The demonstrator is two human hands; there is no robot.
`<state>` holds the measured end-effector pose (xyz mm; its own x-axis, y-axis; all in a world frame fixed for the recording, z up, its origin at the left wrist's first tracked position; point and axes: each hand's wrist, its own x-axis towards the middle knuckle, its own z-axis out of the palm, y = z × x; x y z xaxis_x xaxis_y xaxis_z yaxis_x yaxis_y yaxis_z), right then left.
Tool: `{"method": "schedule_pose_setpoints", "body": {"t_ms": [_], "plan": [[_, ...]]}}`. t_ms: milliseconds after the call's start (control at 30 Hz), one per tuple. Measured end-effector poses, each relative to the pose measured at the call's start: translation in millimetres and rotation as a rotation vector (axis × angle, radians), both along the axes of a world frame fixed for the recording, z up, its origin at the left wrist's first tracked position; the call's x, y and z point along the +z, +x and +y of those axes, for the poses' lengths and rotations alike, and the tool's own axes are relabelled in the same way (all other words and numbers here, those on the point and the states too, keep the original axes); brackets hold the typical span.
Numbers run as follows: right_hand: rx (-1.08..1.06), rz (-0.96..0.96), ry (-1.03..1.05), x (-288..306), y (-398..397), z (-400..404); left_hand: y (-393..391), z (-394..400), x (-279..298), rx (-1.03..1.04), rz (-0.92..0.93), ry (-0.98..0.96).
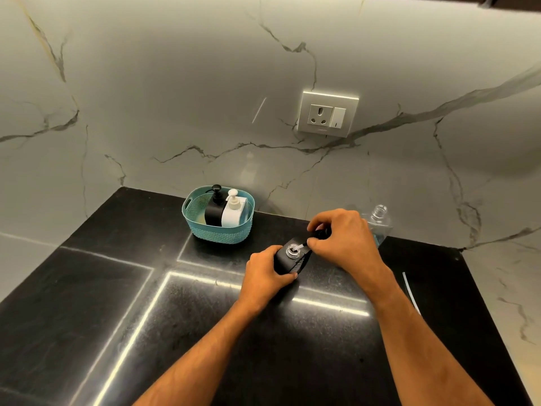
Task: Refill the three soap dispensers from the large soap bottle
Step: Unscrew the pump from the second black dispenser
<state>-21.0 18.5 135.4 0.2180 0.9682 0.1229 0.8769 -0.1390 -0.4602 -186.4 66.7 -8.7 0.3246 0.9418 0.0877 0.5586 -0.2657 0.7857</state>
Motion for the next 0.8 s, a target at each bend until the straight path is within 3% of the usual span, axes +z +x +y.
{"method": "schedule_pose_setpoints", "body": {"t_ms": [467, 800], "plan": [[-0.085, 0.16, 0.012, -24, 23, -30, 14, -10, -9, 0.13, 0.032, -0.052], [-0.347, -0.011, -0.172, -124, 47, -57, 32, -25, -23, 0.161, 0.113, -0.038]]}}
